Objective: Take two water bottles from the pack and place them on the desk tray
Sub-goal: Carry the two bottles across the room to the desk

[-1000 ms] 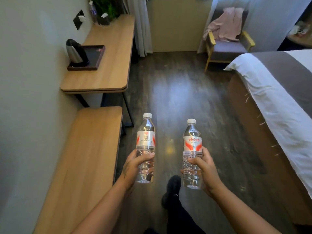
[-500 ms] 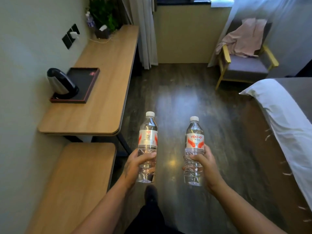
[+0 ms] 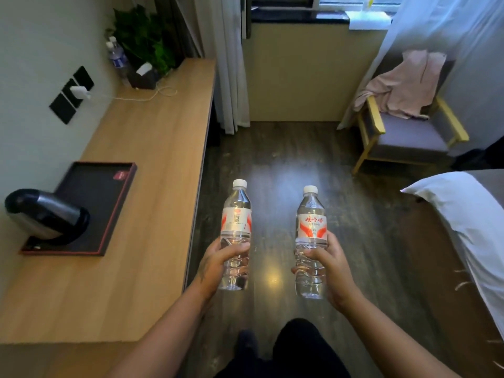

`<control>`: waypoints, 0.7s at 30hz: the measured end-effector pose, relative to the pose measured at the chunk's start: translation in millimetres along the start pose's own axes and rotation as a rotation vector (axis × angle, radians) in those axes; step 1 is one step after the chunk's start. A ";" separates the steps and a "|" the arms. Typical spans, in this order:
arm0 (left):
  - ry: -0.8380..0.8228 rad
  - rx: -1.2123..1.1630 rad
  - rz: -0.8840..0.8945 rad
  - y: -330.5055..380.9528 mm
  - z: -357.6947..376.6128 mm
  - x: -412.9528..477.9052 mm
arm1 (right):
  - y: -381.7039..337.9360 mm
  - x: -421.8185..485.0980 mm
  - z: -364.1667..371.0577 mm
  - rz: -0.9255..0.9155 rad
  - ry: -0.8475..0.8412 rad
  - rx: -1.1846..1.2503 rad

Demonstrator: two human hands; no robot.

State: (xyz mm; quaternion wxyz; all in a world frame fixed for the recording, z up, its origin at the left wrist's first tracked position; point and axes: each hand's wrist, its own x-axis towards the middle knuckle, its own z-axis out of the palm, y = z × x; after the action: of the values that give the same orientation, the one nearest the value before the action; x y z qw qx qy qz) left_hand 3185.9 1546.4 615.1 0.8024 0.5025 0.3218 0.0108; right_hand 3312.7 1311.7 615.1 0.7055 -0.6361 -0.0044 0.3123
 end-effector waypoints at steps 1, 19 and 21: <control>0.003 -0.009 -0.004 12.7 0.1 17.5 | -8.1 19.2 3.7 0.003 0.001 -0.004; 0.185 -0.056 0.009 185.1 15.0 293.8 | -138.6 372.4 45.3 0.015 -0.117 -0.082; 0.184 -0.078 0.013 197.4 14.9 312.6 | -148.3 397.0 52.1 0.020 -0.117 -0.077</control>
State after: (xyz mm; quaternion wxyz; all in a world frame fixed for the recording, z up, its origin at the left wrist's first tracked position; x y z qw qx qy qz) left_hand 3501.9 1738.6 621.9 0.7884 0.4696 0.3903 0.0747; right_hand 3675.7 1536.1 603.4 0.6757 -0.6437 -0.0511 0.3555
